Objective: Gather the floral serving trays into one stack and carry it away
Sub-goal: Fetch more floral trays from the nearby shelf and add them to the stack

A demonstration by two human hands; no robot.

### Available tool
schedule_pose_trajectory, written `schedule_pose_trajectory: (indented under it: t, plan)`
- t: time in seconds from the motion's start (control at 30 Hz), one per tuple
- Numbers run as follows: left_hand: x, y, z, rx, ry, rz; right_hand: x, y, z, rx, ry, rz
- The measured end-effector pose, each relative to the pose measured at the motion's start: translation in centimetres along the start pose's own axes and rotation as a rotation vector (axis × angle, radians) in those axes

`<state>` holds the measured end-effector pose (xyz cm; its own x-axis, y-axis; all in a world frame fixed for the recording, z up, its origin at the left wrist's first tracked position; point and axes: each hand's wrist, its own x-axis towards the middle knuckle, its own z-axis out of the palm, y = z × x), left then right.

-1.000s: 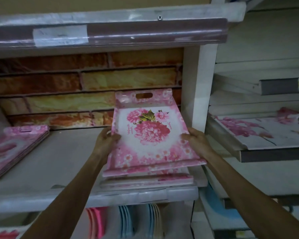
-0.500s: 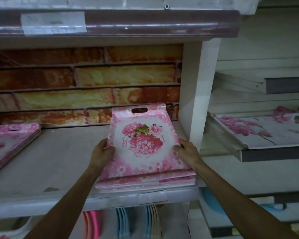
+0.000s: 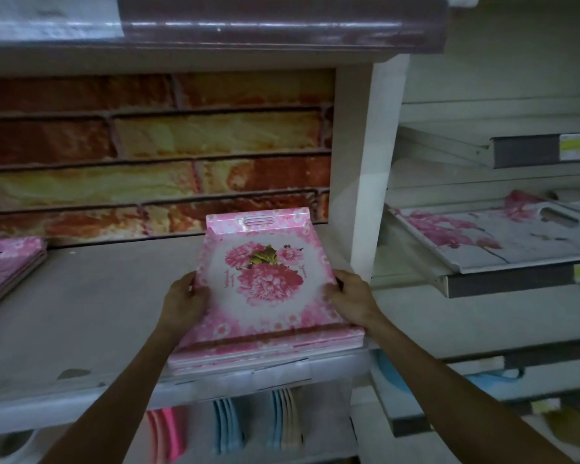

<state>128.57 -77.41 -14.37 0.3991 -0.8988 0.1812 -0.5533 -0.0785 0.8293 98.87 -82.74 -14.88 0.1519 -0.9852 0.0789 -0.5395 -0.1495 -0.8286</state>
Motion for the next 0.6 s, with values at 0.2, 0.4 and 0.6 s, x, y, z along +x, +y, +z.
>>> schedule_pose_trajectory:
  t: [0.2, 0.4, 0.6]
  plan:
    - [1.3, 0.3, 0.1, 0.198, -0.029, 0.010, 0.4, -0.4, -2.1, 0.015, 0.011, 0.018]
    - [1.0, 3.6, 0.9, 0.133, 0.092, 0.213, -1.4, 0.0, -8.2, 0.149, 0.142, -0.036]
    - [-1.9, 9.7, 4.5, -0.080, -0.007, 0.343, -5.2, 1.8, -16.4, 0.144, 0.293, -0.081]
